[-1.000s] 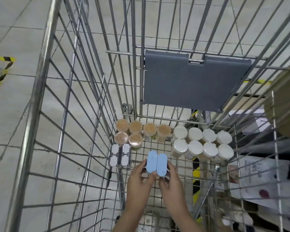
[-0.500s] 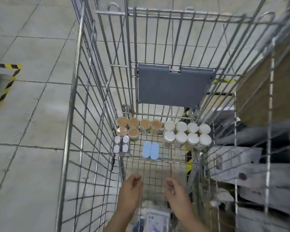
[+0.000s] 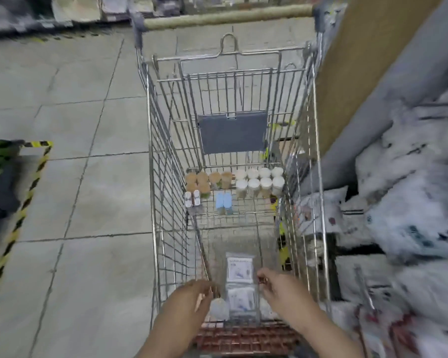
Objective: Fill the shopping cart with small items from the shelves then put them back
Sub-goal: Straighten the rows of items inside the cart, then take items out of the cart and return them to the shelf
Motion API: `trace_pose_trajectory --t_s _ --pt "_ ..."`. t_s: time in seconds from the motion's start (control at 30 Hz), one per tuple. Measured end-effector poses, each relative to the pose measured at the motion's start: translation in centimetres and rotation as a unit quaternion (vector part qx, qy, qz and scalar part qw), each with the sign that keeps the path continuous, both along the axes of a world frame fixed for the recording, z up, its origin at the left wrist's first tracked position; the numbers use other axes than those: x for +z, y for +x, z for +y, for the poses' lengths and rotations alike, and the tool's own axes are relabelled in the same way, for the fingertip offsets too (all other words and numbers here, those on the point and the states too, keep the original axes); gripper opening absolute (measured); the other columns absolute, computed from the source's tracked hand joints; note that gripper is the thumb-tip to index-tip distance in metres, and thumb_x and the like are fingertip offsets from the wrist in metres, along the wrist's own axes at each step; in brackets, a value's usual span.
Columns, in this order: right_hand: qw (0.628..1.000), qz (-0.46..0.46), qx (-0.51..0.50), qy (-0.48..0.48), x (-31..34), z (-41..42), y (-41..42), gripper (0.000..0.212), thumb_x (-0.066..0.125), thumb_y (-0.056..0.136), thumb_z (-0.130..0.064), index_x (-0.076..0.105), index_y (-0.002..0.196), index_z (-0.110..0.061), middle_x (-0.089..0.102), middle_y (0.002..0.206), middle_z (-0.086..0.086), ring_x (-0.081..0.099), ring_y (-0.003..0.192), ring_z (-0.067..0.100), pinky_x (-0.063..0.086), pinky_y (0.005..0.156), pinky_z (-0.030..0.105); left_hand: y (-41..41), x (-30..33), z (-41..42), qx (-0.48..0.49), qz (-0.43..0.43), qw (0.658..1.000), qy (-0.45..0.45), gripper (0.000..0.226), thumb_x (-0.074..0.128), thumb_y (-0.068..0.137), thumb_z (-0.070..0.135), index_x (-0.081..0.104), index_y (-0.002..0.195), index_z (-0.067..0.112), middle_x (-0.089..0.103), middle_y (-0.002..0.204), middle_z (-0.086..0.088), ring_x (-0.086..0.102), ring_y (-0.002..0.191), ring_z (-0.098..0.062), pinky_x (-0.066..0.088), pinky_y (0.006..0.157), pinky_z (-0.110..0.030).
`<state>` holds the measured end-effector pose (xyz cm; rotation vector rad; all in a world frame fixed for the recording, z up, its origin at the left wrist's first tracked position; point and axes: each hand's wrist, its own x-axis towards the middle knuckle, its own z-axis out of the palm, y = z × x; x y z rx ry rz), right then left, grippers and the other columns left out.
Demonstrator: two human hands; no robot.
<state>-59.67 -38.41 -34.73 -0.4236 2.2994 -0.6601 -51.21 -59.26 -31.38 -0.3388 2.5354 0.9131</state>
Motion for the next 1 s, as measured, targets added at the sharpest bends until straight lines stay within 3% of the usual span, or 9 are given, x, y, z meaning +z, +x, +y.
trace_pose_trajectory --t_s 0.07,0.13,0.23,0.3,0.43,0.63,0.8,0.87,1.0 --pt "1.0 0.01 -0.018 -0.015 2.1 0.5 2.0 0.032 0.046 0.099 -0.027 0.052 0.13 -0.022 0.047 0.071 -0.015 0.042 0.059 -0.003 0.035 0.051 0.011 1.7 2.6 -0.4 -0.039 0.012 0.999 -0.031 0.036 0.041 0.099 0.035 0.047 0.134 0.032 0.049 0.133 0.017 0.045 0.122 0.0 0.032 0.095 -0.01" --pt "0.999 0.021 -0.036 -0.022 4.4 1.1 3.8 0.031 0.047 0.098 -0.027 0.053 0.128 -0.023 0.062 0.092 -0.01 0.056 0.078 0.004 0.042 0.064 0.015 3.1 5.0 -1.3 -0.07 0.021 0.996 -0.056 0.04 0.038 0.097 0.041 0.046 0.135 0.031 0.048 0.137 0.017 0.045 0.124 -0.001 0.031 0.097 -0.011" --pt "0.994 0.052 -0.082 -0.047 7.6 2.6 7.0 0.027 0.048 0.096 -0.024 0.056 0.122 -0.025 0.057 0.109 -0.014 0.057 0.102 0.01 0.042 0.079 0.02 4.2 8.1 -2.8 -0.099 0.055 0.99 -0.086 0.035 0.042 0.099 0.036 0.047 0.133 0.032 0.049 0.135 0.018 0.046 0.122 -0.001 0.034 0.095 -0.014" --pt "0.987 0.07 -0.132 -0.061 9.8 3.8 9.6 0.025 0.05 0.096 -0.021 0.057 0.119 -0.025 0.054 0.108 -0.016 0.054 0.101 0.005 0.039 0.077 0.014 4.3 9.8 -3.2 -0.118 0.088 0.985 -0.096 0.034 0.044 0.098 0.035 0.049 0.132 0.03 0.052 0.134 0.015 0.048 0.121 -0.003 0.036 0.093 -0.016" --pt "0.959 0.098 -0.257 -0.067 13.4 6.2 15.5 0.019 0.054 0.095 -0.02 0.06 0.113 -0.026 0.063 0.104 -0.008 0.058 0.096 0.011 0.043 0.081 0.023 4.7 12.7 -1.5 -0.185 0.138 0.967 -0.103 0.035 0.044 0.099 0.033 0.048 0.134 0.029 0.05 0.135 0.014 0.05 0.119 -0.007 0.037 0.093 -0.021" --pt "0.888 0.154 -0.427 -0.074 17.3 8.8 29.2 0.024 0.052 0.097 -0.021 0.057 0.12 -0.026 0.052 0.112 -0.017 0.047 0.107 -0.001 0.032 0.078 -0.001 9.1 15.7 3.8 -0.356 0.176 0.917 -0.037 0.034 0.044 0.098 0.037 0.048 0.131 0.033 0.049 0.131 0.022 0.047 0.122 -0.002 0.036 0.097 -0.018" --pt "0.818 0.146 -0.553 -0.054 18.1 11.3 41.5 0.015 0.048 0.098 -0.035 0.049 0.109 -0.045 0.049 0.115 -0.029 0.048 0.112 -0.007 0.035 0.079 0.002 14.5 18.3 10.8 -0.492 0.186 0.85 0.022 0.033 0.038 0.094 0.051 0.044 0.125 0.042 0.043 0.118 0.028 0.046 0.114 0.003 0.031 0.083 -0.001" --pt "0.784 0.141 -0.602 -0.056 18.2 12.2 45.7 0.015 0.049 0.098 -0.035 0.049 0.104 -0.049 0.05 0.112 -0.028 0.049 0.108 -0.006 0.038 0.08 0.007 17.0 19.1 13.8 -0.522 0.188 0.831 0.036 0.024 0.043 0.097 0.04 0.045 0.121 0.042 0.05 0.114 0.024 0.05 0.1 0.005 0.034 0.078 0.001" --pt "0.728 0.138 -0.669 -0.057 19.8 14.0 54.4 0.022 0.045 0.099 -0.037 0.049 0.121 -0.04 0.043 0.112 -0.029 0.046 0.1 -0.01 0.04 0.075 0.004 22.7 19.4 20.8 -0.591 0.175 0.785 0.062 0.029 0.051 0.095 0.031 0.052 0.122 0.039 0.059 0.117 0.019 0.056 0.101 0.004 0.041 0.077 -0.005"
